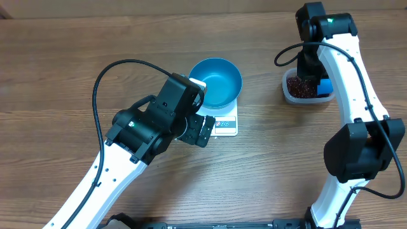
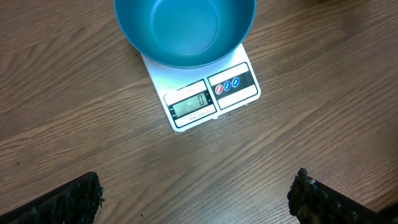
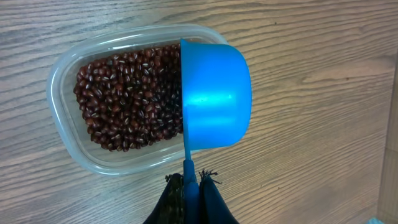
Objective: Scoop item into bowl and weigh 150g on scale
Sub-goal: 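Lower the blue scoop into the red beans with the right gripper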
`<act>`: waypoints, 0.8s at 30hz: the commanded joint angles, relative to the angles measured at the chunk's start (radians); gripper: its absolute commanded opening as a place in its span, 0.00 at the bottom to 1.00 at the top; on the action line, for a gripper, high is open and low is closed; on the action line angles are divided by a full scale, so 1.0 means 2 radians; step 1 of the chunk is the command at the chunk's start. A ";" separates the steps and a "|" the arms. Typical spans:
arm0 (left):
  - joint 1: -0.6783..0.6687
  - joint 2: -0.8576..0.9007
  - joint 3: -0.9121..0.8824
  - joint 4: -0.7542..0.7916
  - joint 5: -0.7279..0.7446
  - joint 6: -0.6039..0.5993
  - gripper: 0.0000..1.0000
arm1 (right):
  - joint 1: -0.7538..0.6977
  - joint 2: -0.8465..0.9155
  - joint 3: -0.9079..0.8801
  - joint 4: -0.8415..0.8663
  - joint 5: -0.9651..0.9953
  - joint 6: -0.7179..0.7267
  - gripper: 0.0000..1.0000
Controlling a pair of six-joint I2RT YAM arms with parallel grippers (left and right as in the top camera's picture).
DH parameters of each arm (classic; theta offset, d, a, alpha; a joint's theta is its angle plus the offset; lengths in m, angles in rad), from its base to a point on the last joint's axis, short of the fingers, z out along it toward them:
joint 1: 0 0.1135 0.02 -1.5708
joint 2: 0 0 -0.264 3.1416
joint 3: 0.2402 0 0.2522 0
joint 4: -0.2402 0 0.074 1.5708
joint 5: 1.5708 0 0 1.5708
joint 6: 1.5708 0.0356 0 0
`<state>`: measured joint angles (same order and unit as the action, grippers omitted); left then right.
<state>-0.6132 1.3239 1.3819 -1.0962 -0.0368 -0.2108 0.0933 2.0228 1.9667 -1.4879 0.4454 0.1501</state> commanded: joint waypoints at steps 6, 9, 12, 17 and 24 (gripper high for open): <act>0.003 -0.002 0.001 0.000 0.002 -0.005 1.00 | 0.003 0.000 -0.010 0.011 -0.056 -0.014 0.04; 0.003 -0.002 0.001 0.000 0.002 -0.005 1.00 | 0.003 -0.001 -0.010 0.012 -0.049 -0.014 0.04; 0.003 -0.002 0.001 0.000 0.002 -0.005 1.00 | 0.000 -0.001 -0.009 0.010 -0.027 0.001 0.04; 0.003 -0.002 0.001 0.000 0.002 -0.005 1.00 | -0.002 -0.001 -0.008 0.006 0.031 0.020 0.04; 0.003 -0.002 0.001 0.000 0.002 -0.005 1.00 | -0.002 0.000 -0.019 0.022 -0.028 0.002 0.04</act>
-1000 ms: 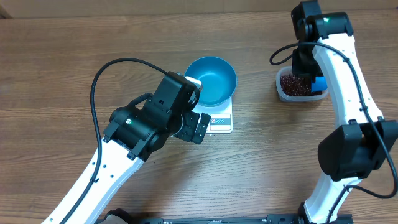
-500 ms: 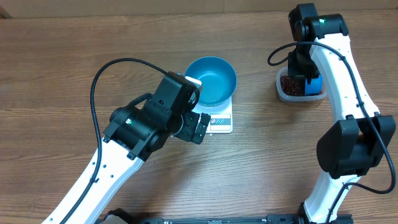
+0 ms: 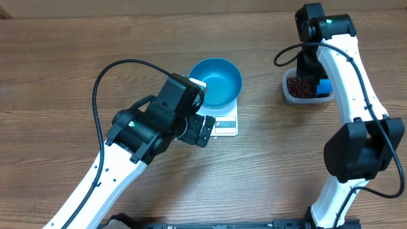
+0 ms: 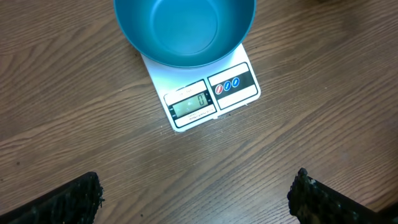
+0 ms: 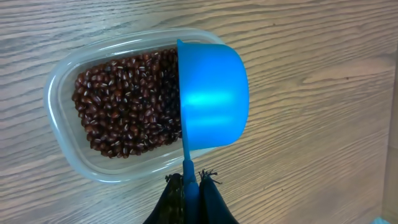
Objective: Scoop item into bowl and weigh 150g on scale
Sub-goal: 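Lower the blue scoop into the red beans with the right gripper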
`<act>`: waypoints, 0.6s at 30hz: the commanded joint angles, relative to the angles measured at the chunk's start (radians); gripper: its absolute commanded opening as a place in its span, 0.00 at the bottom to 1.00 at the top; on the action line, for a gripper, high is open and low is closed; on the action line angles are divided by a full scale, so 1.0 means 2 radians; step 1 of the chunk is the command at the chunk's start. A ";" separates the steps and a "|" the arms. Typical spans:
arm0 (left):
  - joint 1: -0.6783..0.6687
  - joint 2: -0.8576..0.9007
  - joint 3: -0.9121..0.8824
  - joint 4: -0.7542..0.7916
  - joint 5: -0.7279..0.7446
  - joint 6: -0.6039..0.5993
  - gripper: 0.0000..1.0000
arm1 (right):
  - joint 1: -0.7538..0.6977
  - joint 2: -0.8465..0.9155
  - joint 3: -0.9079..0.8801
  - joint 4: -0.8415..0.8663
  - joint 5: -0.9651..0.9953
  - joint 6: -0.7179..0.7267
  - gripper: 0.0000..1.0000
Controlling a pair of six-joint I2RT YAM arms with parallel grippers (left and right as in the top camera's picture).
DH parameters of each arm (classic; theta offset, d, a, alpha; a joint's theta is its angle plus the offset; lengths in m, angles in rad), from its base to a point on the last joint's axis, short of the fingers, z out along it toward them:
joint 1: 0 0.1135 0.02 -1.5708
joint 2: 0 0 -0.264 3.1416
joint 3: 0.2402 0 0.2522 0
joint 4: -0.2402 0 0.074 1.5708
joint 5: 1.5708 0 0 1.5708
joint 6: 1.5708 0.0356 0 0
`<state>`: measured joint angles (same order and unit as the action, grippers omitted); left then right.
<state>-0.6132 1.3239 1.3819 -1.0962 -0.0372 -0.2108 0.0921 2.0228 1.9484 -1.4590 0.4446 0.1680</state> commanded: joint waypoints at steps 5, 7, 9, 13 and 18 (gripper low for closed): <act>0.003 -0.002 0.001 0.000 0.002 -0.005 1.00 | 0.000 0.001 -0.023 0.017 -0.071 -0.017 0.04; 0.003 -0.002 0.001 0.000 0.002 -0.005 1.00 | 0.000 0.001 -0.023 0.021 -0.089 -0.023 0.04; 0.003 -0.002 0.001 0.000 0.002 -0.005 1.00 | 0.000 0.000 -0.015 0.020 -0.089 -0.023 0.04; 0.003 -0.002 0.001 0.000 0.002 -0.005 1.00 | -0.002 -0.006 -0.009 0.013 -0.048 -0.018 0.04; 0.003 -0.002 0.001 0.000 0.002 -0.005 1.00 | -0.002 -0.006 -0.009 -0.005 0.008 -0.009 0.04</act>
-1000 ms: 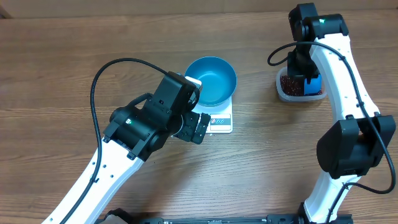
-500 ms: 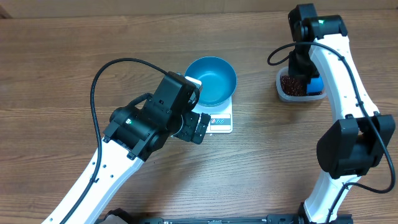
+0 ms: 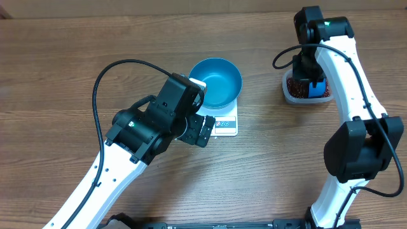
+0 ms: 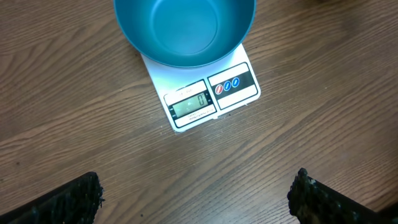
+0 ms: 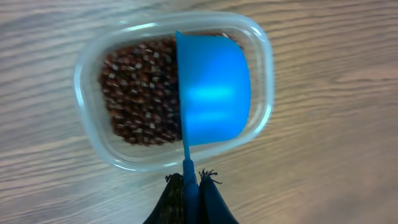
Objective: Scoop item into bowl and weigh 150g on scale
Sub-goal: 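Lower the blue scoop into the red beans with the right gripper, then drag the scoop through the beans with the right gripper to fill it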
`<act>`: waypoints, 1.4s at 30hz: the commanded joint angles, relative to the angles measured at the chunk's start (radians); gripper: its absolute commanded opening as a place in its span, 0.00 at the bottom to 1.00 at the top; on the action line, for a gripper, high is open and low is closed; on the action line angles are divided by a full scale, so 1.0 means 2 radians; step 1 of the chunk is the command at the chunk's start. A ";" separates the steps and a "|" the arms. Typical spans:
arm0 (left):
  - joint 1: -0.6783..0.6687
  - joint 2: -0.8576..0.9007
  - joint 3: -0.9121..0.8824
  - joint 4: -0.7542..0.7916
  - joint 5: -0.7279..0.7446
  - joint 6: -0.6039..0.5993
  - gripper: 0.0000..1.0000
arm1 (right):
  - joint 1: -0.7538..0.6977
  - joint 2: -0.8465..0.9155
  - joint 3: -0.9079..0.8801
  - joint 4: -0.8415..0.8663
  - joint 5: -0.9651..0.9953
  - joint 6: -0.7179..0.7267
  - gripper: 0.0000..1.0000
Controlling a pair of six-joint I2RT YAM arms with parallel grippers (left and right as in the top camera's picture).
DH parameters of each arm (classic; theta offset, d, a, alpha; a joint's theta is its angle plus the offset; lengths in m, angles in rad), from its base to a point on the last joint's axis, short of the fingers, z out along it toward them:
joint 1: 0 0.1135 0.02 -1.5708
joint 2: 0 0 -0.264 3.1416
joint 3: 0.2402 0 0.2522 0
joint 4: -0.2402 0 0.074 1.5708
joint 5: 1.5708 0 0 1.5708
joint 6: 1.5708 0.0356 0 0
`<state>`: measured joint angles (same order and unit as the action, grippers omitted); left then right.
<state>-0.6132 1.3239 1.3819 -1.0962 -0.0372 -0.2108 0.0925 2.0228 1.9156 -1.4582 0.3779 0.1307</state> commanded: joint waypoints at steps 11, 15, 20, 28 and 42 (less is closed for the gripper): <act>0.003 -0.002 0.001 0.000 0.002 -0.005 1.00 | 0.001 -0.005 -0.016 0.020 0.008 0.012 0.04; 0.003 -0.002 0.002 0.000 0.002 -0.005 1.00 | 0.002 -0.004 -0.054 0.033 -0.030 0.003 0.04; 0.003 -0.002 0.001 0.000 0.002 -0.005 1.00 | 0.002 -0.004 -0.055 0.032 -0.077 -0.018 0.04; 0.003 -0.002 0.001 0.000 0.002 -0.005 1.00 | 0.002 -0.004 -0.036 0.020 -0.134 -0.041 0.04; 0.003 -0.002 0.001 0.000 0.002 -0.005 0.99 | -0.030 -0.006 -0.012 0.006 -0.193 -0.081 0.04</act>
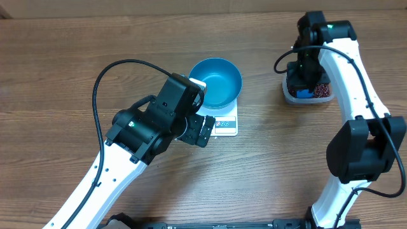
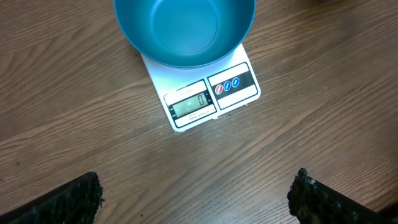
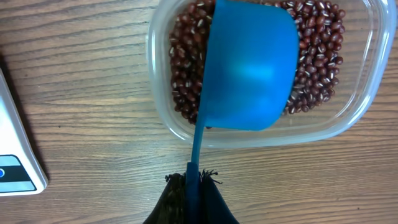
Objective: Scoop item into bowl and weigh 150g on scale
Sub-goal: 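Drag the scoop through the beans with the right gripper to fill it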
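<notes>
An empty blue bowl (image 1: pixel 217 82) rests on the white scale (image 1: pixel 226 122); the scale's display (image 2: pixel 191 107) reads 0. A clear tub of red beans (image 3: pixel 186 81) stands at the right (image 1: pixel 323 93). My right gripper (image 3: pixel 193 180) is shut on the handle of a blue scoop (image 3: pixel 252 71), whose cup lies over the beans inside the tub, its outer side facing the camera. My left gripper (image 2: pixel 196 193) hangs open over bare table just in front of the scale, nothing between its fingers (image 2: pixel 74 196).
A wooden table (image 1: pixel 63 76) carries everything. The left arm (image 1: pixel 146 124) leans over the table beside the scale's left corner. The scale's edge (image 3: pixel 15 168) shows at the left of the right wrist view.
My right gripper has turned and shifted with the scoop, so the cup now sits across the middle of the bean tub, with the scale's edge entering the wrist view. The left arm stayed still.
The right gripper held the scoop with its cup at the tub's right rim, mostly outside it. It then stood a little more over the beans, then inside the tub's right half, and now across the tub's middle. Bowl stays empty, scale reads 0.
</notes>
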`<act>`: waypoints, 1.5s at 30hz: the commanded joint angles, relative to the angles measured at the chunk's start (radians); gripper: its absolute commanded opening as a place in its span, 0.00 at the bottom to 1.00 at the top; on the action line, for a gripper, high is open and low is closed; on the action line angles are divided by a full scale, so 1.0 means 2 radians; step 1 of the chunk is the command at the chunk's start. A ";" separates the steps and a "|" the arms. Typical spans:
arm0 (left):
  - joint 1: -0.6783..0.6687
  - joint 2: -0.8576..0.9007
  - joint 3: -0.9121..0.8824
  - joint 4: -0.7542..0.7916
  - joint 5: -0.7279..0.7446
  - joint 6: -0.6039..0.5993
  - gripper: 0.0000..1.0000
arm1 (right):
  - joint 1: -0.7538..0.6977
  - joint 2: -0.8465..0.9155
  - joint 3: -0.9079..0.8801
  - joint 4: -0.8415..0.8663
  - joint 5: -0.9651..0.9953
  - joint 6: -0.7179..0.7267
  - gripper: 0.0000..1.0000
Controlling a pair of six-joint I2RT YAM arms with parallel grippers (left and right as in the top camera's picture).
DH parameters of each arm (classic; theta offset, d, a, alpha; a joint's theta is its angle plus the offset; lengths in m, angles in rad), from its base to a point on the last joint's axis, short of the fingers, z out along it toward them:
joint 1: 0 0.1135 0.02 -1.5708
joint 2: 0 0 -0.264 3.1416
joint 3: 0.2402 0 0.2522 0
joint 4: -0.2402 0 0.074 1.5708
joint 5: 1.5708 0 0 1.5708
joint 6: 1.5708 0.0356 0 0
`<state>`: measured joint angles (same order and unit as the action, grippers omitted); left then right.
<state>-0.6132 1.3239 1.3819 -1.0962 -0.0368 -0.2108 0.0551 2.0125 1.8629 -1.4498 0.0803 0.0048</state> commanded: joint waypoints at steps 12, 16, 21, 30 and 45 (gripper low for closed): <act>0.003 -0.002 0.001 0.000 0.002 -0.005 1.00 | -0.065 0.000 -0.001 0.016 -0.191 -0.084 0.04; 0.003 -0.002 0.001 0.000 0.002 -0.005 1.00 | -0.065 0.000 -0.004 0.028 -0.202 -0.086 0.04; 0.003 -0.002 0.001 0.000 0.002 -0.005 1.00 | -0.065 0.000 -0.004 0.032 -0.208 -0.086 0.04; 0.003 -0.002 0.001 0.000 0.002 -0.005 1.00 | -0.090 0.000 -0.004 0.033 -0.256 -0.099 0.04; 0.003 -0.002 0.001 0.000 0.002 -0.005 1.00 | -0.143 0.002 -0.060 0.050 -0.291 -0.134 0.04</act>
<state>-0.6132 1.3239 1.3819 -1.0962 -0.0372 -0.2108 -0.2283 2.0129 1.7905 -1.3758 -0.4576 -0.2401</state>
